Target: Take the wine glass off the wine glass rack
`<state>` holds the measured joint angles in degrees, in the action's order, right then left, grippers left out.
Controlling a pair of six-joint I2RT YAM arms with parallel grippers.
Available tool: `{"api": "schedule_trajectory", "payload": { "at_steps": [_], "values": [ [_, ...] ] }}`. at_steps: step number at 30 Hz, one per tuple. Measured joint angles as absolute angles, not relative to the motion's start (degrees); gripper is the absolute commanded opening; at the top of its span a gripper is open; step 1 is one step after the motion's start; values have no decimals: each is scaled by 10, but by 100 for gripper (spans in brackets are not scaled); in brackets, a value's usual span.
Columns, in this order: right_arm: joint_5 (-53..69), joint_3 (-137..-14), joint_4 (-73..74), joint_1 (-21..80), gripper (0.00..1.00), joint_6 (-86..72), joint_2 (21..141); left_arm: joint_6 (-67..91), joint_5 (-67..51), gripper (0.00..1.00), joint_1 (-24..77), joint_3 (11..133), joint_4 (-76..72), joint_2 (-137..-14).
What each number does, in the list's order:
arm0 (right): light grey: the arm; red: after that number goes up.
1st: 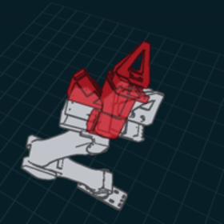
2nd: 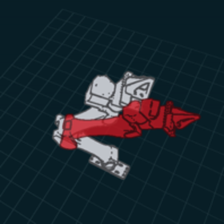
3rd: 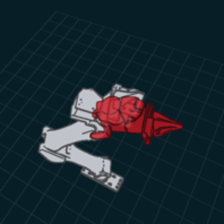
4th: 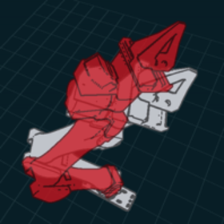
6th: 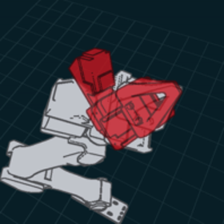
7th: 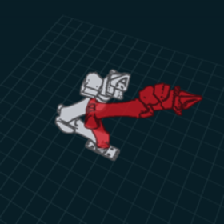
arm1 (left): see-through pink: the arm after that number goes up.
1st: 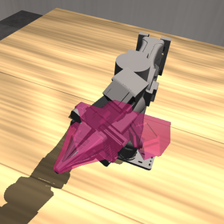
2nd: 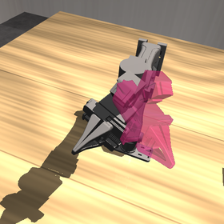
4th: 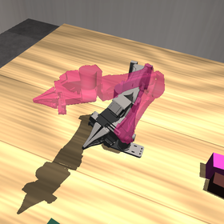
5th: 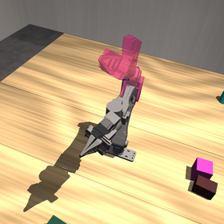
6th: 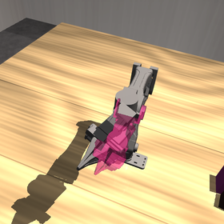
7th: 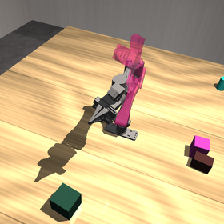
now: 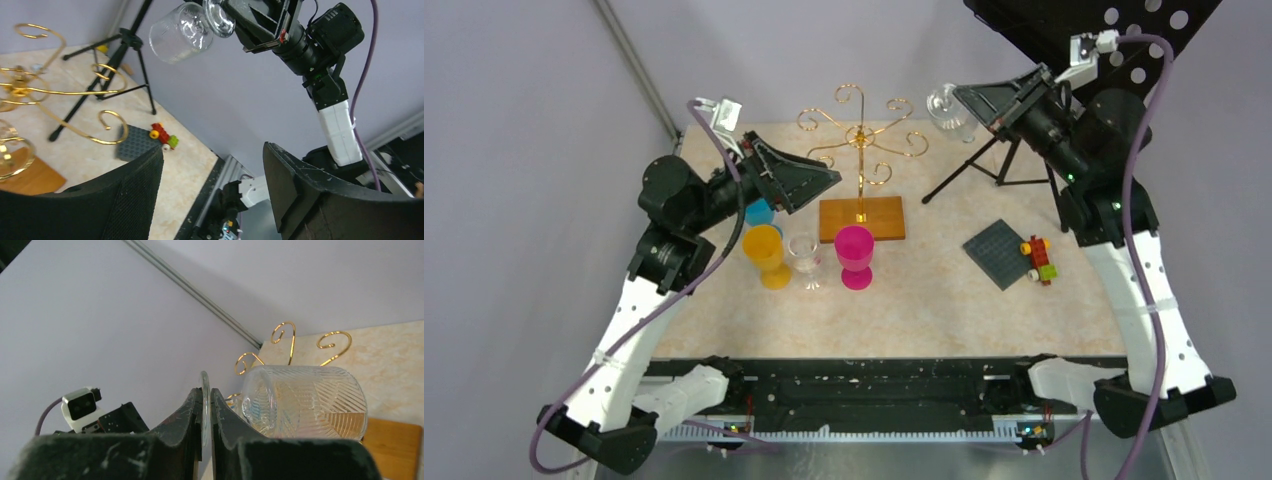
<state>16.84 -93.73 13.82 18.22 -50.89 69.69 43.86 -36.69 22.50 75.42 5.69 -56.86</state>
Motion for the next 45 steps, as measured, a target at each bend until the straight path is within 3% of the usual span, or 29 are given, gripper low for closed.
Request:
{"api": "schedule_trajectory", "payload": {
  "at_steps": [14, 24, 31, 45],
  "values": [
    [189, -725, 227, 182, 0, -519, 487, 488, -323, 76, 357, 704, -39, -628],
    [263, -570, 179, 182, 0, -613, 458, 517, -321, 69, 421, 683, -52, -712],
    [290, -528, 116, 182, 0, -653, 437, 553, -321, 68, 425, 654, -52, -734],
    [314, -492, 24, 182, 0, -677, 455, 620, -337, 36, 426, 653, -98, -734]
  ]
}}
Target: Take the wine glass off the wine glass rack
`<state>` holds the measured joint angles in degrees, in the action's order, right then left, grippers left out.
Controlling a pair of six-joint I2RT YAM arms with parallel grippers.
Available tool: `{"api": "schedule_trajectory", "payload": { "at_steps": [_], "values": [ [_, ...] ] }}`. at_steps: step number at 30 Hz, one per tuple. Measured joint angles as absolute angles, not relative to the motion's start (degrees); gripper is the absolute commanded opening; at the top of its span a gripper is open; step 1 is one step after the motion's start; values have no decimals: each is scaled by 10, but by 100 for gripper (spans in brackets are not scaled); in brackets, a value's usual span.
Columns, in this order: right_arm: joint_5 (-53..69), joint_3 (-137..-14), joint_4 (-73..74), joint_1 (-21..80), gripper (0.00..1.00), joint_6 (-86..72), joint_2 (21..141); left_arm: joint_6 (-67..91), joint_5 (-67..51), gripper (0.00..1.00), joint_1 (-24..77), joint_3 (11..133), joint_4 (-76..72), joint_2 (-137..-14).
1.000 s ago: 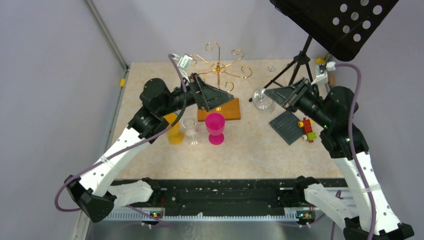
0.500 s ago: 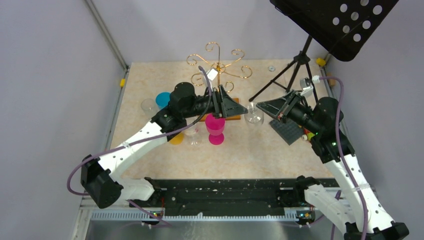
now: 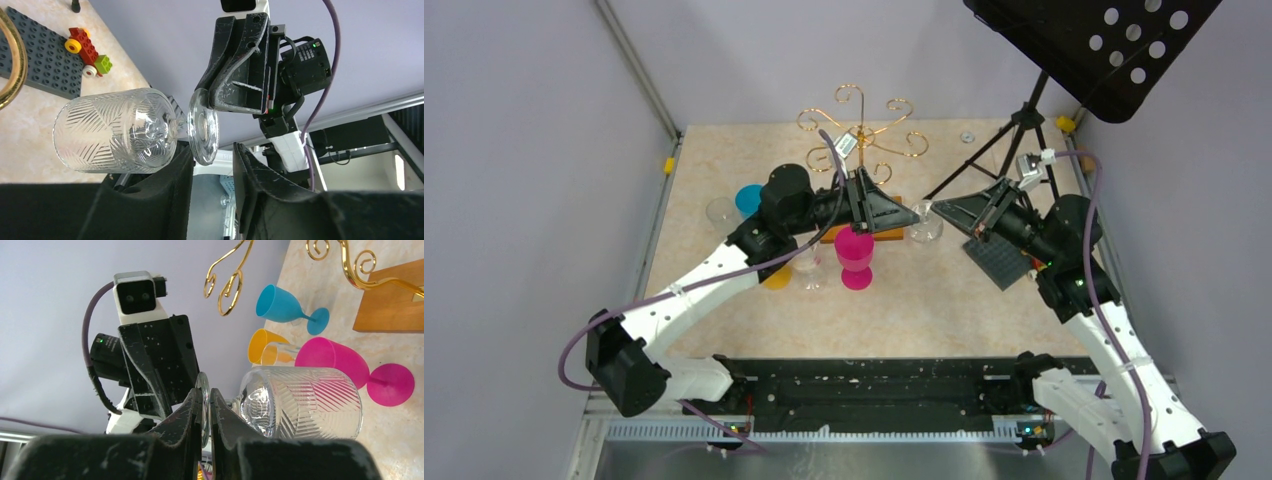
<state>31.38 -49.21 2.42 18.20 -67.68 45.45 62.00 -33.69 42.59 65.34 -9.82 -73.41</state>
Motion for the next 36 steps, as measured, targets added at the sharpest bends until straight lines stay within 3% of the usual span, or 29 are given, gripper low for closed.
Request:
{"api": "schedule_trajectory", "payload": {
  "at_steps": [12, 14, 17, 19, 24, 25, 29, 36],
  "values": [
    [332, -475, -48, 182, 0, -670, 463, 708, -371, 29, 425, 640, -163, -760],
    [334, -475, -52, 182, 0, -666, 463, 719, -376, 22, 425, 639, -170, -765],
    [338, -475, -59, 182, 0, -661, 463, 730, -380, 0, 425, 637, -175, -768],
    [342, -475, -65, 182, 10, -655, 463, 737, -381, 0, 425, 636, -178, -769],
    [348, -477, -59, 181, 62, -639, 463, 736, -381, 0, 426, 636, -188, -774],
    [348, -477, -59, 181, 68, -639, 462, 736, -381, 0, 426, 636, -191, -774],
    [326, -477, -79, 181, 75, -642, 449, 737, -382, 0, 426, 636, -201, -774],
    [211, -477, -89, 181, 77, -615, 352, 765, -393, 0, 420, 636, -237, -766]
  ]
}}
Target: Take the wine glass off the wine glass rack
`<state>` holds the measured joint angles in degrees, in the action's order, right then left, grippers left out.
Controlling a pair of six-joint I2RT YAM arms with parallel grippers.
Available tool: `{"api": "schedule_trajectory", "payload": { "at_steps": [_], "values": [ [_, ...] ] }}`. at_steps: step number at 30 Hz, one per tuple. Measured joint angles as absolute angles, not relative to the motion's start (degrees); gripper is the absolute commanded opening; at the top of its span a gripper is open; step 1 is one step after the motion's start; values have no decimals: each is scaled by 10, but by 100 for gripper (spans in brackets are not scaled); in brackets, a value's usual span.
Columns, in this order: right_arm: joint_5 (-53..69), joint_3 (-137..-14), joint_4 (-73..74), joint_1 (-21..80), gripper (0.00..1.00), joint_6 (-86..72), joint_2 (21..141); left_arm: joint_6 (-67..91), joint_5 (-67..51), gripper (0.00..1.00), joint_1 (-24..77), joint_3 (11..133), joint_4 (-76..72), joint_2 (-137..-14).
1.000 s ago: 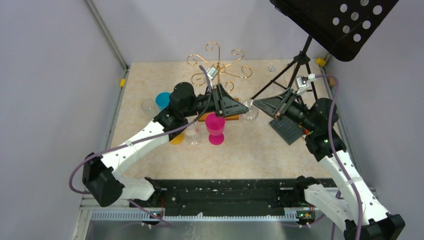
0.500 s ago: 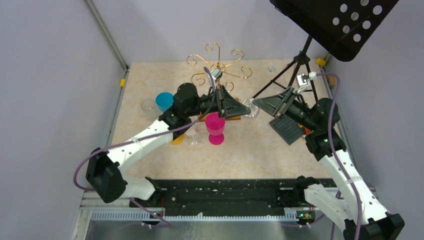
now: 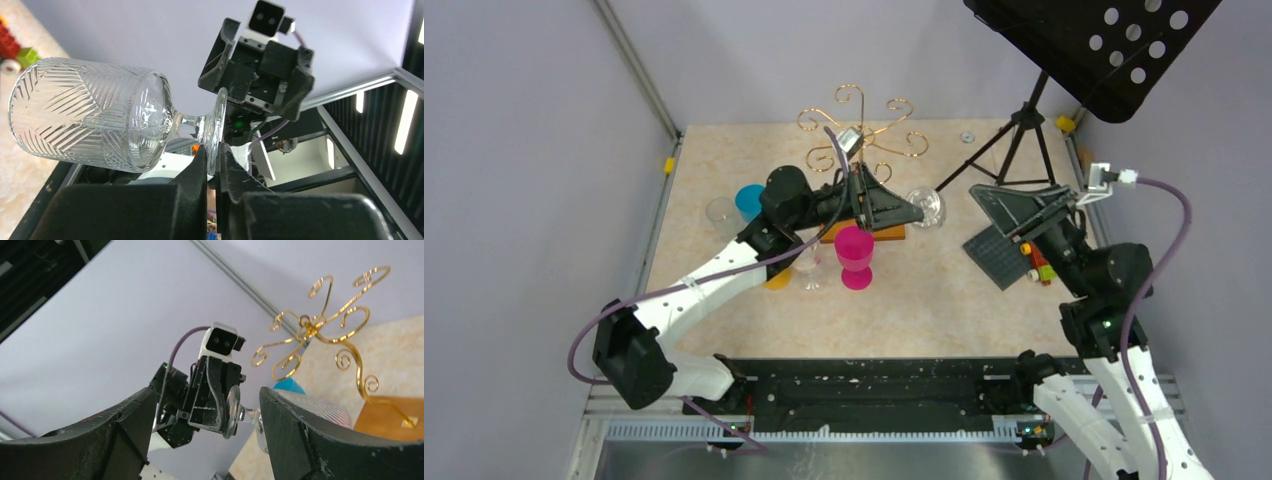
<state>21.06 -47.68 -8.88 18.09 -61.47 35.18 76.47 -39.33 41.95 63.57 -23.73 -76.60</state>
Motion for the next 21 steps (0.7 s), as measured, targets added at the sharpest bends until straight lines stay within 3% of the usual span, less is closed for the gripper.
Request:
{"api": "schedule_trajectory", "payload": {
  "at_steps": [8, 21],
  "values": [
    [154, -442, -163, 181, 77, -622, 305, 830, -398, 0, 409, 651, -374, -753],
    [222, -409, -352, 181, 77, -683, 363, 959, -393, 0, 409, 663, -575, -757]
  ]
}}
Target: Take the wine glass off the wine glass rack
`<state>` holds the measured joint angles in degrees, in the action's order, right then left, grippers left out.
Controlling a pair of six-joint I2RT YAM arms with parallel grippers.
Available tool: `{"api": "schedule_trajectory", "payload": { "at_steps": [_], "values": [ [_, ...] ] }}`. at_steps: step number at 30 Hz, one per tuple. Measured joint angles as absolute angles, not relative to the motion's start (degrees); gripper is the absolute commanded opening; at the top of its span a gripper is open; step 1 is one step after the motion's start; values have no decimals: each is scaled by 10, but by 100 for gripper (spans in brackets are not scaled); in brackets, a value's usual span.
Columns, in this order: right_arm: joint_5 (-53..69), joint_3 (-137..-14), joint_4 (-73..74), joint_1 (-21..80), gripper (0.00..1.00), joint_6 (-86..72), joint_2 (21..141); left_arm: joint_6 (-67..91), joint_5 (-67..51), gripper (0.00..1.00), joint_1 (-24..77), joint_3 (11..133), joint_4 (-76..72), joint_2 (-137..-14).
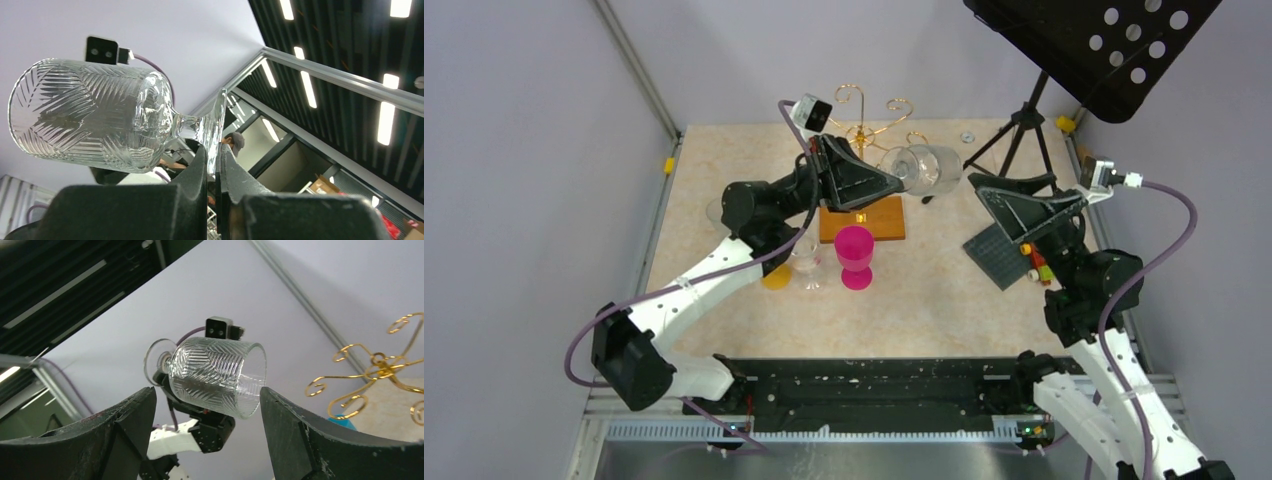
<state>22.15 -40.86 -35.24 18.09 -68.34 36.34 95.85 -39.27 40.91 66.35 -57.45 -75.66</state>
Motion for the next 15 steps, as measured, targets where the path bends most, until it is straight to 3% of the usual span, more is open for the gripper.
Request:
{"api": "schedule_trajectory", "payload": {
  "at_steps": [7, 12, 15],
  "values": [
    [284, -409, -488, 181, 74, -750, 430, 1022, -384, 0, 409, 674, -643, -779],
    [319, -413, -531, 187, 53, -773, 464, 1053, -383, 0, 409, 677, -669, -790],
    [342, -427, -553, 196, 49, -780, 478, 1067, -382, 0, 410, 677, -674, -794]
  ]
}}
